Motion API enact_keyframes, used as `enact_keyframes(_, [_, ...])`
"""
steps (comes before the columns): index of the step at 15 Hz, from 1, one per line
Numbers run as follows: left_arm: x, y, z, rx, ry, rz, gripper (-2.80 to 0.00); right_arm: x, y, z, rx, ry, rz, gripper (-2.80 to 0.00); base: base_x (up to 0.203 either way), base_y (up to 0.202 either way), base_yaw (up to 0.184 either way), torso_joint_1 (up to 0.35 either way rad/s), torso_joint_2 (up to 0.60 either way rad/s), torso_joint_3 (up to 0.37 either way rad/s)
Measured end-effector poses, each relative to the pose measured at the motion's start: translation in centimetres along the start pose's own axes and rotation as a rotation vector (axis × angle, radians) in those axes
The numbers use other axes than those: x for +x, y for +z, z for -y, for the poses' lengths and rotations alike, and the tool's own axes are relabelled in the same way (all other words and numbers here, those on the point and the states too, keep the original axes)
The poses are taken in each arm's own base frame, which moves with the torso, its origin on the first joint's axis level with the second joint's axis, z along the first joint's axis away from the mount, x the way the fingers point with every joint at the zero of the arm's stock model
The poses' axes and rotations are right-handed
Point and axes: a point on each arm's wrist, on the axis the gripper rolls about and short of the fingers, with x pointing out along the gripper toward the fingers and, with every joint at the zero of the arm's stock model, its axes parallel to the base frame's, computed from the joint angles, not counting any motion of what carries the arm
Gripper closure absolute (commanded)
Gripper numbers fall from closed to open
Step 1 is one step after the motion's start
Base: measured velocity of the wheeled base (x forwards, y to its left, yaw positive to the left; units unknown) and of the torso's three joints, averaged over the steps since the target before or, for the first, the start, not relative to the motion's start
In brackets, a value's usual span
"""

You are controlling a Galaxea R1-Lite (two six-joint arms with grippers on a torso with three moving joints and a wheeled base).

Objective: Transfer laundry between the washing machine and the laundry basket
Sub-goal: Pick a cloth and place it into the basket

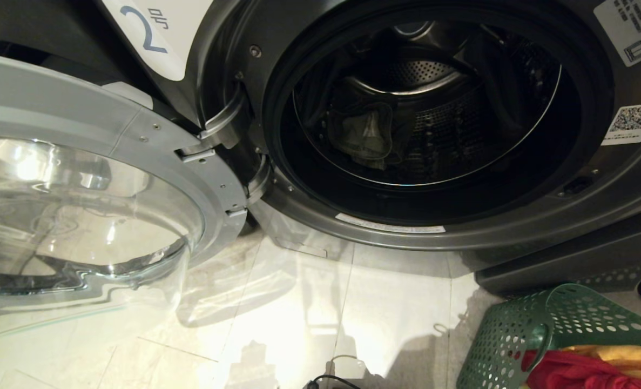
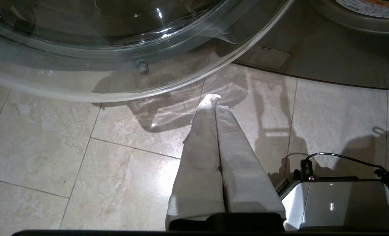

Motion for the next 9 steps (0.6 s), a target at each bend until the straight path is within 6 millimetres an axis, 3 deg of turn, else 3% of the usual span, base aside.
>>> enact_keyframes(4, [0.0,0.0,0.0,0.0,0.0,0.0,0.0,-0.01,0.0,-0.01,0.005,0.003,0.003,0.0,0.0,0.0,0.0,0.0,0.0,0.0])
enact_keyframes(5, [0.0,0.0,0.0,0.0,0.0,0.0,0.0,-0.01,0.02,-0.01,0.005,0.003,0.004,-2.8,0.0,0.0,0.0,0.0,0.0,0.0])
enact_keyframes(9, [0.0,0.0,0.0,0.0,0.0,0.0,0.0,-0.01,-0.01,-0.01,0.008,0.003,0.004,-2.8,0.0,0.0,0.0,0.0,0.0,0.0])
